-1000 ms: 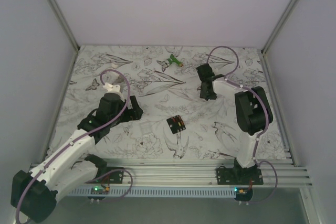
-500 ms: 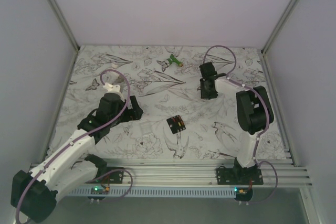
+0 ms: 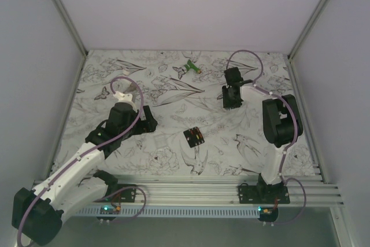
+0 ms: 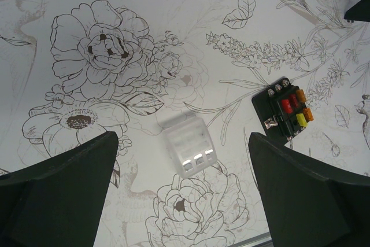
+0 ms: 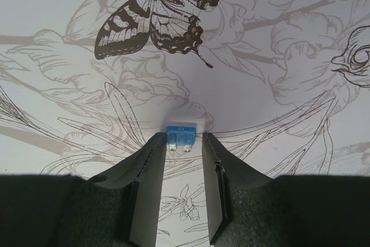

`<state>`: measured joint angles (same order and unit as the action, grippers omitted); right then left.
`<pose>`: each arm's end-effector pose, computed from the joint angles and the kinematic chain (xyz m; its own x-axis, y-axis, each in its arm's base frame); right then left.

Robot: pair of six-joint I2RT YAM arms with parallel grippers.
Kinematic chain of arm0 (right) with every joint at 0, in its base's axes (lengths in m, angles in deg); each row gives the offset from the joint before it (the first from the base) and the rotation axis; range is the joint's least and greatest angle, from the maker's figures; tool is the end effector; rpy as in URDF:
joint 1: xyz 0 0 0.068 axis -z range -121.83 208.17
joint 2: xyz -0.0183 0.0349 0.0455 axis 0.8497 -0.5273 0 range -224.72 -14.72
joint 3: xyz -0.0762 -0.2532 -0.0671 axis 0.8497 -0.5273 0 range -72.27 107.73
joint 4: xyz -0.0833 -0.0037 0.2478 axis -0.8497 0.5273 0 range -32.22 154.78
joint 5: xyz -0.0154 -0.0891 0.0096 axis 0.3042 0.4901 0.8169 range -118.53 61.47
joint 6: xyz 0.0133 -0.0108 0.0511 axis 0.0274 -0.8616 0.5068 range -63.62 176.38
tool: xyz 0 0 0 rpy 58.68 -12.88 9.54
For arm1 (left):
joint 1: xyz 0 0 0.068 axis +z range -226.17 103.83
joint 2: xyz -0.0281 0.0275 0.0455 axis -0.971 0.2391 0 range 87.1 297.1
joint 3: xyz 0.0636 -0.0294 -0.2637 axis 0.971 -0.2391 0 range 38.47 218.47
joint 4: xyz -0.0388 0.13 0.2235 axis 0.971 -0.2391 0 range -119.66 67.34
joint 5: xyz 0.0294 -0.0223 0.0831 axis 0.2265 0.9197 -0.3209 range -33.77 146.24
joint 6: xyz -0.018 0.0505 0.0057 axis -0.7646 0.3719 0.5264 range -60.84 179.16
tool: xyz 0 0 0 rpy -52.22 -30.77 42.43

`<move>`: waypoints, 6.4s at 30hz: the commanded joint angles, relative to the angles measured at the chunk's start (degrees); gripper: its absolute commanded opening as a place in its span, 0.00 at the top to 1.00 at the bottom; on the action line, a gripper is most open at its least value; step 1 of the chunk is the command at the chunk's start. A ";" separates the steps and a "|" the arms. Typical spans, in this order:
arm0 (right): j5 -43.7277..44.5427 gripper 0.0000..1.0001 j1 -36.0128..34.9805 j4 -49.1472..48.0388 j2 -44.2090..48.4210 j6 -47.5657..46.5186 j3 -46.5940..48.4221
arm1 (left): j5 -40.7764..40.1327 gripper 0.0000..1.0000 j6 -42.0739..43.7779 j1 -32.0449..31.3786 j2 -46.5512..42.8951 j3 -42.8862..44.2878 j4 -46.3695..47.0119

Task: Snap on the fuse box
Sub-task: Pick up the fuse from the center of the board, then install the fuse at the fuse box base.

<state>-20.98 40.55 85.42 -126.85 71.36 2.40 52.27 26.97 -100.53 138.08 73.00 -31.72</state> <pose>0.3792 0.1157 0.1576 -0.8990 -0.0168 -0.4376 -0.0156 0.9999 -0.0063 0.1873 -0.0822 0.2596 -0.5210 -0.3475 -0.7796 0.0911 0.8855 -0.4556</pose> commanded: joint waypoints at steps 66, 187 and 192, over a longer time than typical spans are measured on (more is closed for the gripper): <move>-12.71 0.51 -1.38 -5.43 3.57 -28.96 -2.55 | 0.70 0.00 -0.98 -6.45 -0.29 0.90 1.41; -2.40 0.76 -28.51 -26.76 43.32 34.32 -25.24 | 11.43 0.88 -7.18 -17.96 23.46 16.61 24.26; -2.86 0.77 -28.86 -27.86 43.48 34.95 -25.63 | 11.09 1.00 -7.37 -17.94 23.48 16.21 24.21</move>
<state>-22.33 12.83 60.24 -84.50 104.43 -22.95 63.07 19.72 -118.19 161.36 88.03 -9.80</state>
